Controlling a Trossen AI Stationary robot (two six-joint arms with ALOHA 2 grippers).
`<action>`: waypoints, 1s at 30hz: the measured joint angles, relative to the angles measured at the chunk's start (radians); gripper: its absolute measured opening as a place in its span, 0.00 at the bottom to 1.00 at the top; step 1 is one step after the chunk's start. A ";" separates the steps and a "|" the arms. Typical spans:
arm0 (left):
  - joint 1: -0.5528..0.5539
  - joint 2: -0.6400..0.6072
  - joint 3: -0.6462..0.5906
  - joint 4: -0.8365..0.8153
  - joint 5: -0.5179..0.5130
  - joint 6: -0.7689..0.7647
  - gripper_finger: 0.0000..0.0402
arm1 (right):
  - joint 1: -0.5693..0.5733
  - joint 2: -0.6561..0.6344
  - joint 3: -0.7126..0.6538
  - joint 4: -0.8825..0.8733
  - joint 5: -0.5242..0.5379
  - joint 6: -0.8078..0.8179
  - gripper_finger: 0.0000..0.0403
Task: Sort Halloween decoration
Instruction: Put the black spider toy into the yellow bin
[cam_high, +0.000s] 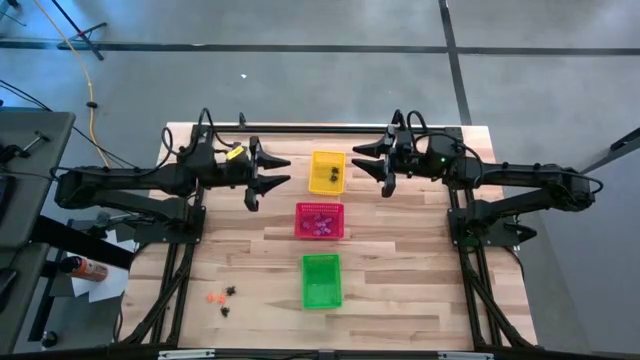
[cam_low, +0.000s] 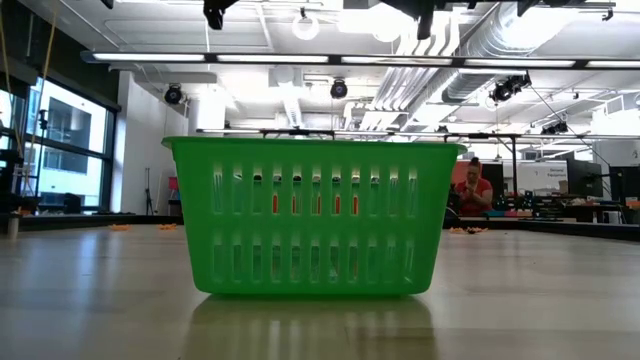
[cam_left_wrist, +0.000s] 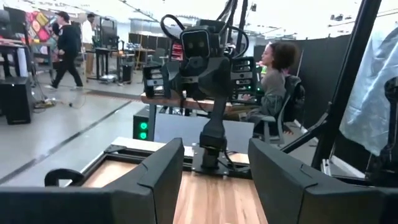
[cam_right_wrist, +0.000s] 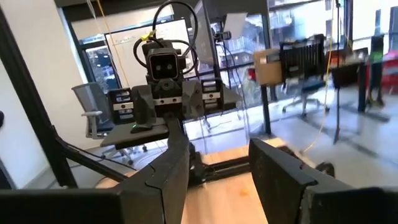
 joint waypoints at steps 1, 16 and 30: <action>0.000 0.000 0.000 0.000 0.000 -0.011 0.43 | 0.000 0.000 0.000 -0.016 0.000 0.038 0.40; 0.000 -0.003 0.000 -0.001 -0.075 -0.077 0.43 | -0.414 0.032 0.000 -0.810 0.174 0.524 0.40; 0.000 -0.003 0.001 -0.001 -0.119 -0.076 0.43 | -0.669 0.434 -0.001 -0.966 0.044 0.394 0.40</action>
